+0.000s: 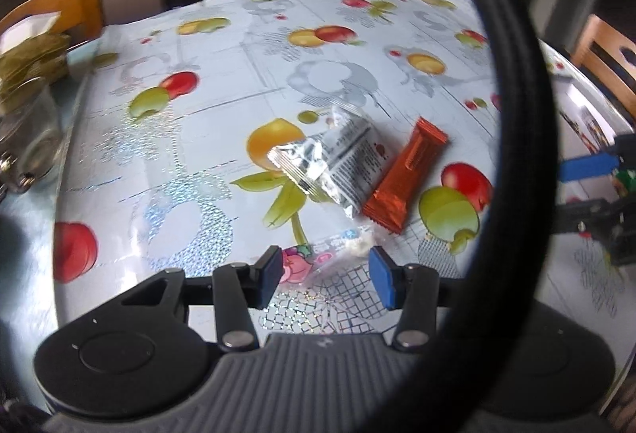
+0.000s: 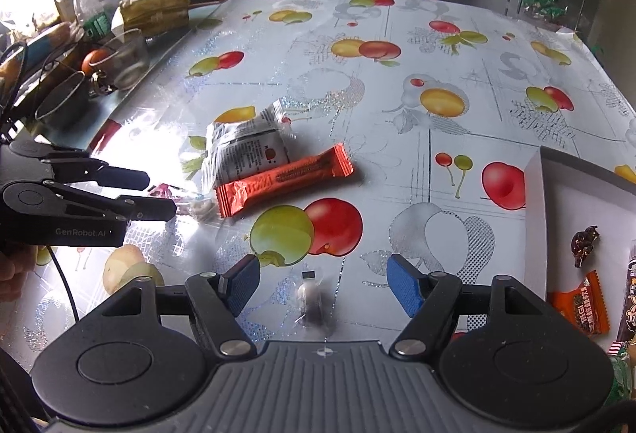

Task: Organize snacks
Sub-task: 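Grasp the clear packet with white candy with the left gripper while the right reaches a small white item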

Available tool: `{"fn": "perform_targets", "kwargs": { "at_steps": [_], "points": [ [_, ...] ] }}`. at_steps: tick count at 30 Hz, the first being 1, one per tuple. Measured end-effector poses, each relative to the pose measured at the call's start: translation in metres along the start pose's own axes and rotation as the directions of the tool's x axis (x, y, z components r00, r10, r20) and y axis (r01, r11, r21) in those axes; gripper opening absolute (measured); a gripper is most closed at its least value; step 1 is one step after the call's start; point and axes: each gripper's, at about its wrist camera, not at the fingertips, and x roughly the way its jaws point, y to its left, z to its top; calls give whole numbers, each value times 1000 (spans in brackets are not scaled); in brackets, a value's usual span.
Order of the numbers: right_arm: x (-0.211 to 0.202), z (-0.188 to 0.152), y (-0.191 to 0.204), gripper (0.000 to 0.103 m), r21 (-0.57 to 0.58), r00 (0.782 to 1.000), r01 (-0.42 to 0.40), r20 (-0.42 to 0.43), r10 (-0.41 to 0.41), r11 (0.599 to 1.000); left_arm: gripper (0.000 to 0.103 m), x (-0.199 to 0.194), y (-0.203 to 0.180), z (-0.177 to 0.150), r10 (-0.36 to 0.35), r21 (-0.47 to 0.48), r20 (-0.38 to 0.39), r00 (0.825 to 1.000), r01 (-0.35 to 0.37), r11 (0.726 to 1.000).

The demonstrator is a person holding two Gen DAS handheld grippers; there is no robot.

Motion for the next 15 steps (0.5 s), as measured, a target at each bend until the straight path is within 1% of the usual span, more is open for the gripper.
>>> {"fn": "perform_targets", "kwargs": {
  "at_steps": [2,6,10,15],
  "points": [
    [1,-1,3,71,-7,1000,3,-6,-3,1000,47,4,1,1,-18,44,-1,1000,18,999],
    [3,-1,4,71,-9,1000,11,-15,-11,1000,47,16,0,5,-71,99,-22,997,73,992],
    [4,1,2,72,-4,1000,22,-16,-22,1000,47,30,0,8,-84,132,-61,995,91,987],
    [7,-1,4,72,-23,999,21,-28,-22,1000,50,33,-2,10,-81,155,-60,995,90,984]
  ]
}}
